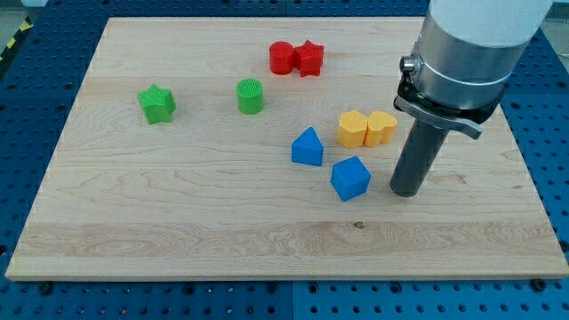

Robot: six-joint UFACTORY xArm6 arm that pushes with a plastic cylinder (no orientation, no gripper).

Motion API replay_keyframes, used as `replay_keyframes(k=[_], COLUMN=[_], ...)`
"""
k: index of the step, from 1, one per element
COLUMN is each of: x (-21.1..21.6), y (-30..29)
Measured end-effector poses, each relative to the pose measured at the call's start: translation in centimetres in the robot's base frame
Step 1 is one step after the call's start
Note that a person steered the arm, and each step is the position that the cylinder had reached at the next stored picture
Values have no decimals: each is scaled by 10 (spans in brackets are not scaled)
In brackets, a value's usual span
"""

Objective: Slide the blue cube slightly up

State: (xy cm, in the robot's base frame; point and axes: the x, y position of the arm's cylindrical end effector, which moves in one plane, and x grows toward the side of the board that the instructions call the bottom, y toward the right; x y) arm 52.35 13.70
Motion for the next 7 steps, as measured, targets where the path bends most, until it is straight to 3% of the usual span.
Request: replay_keyframes(k=[7], x=[-4], y=[-50])
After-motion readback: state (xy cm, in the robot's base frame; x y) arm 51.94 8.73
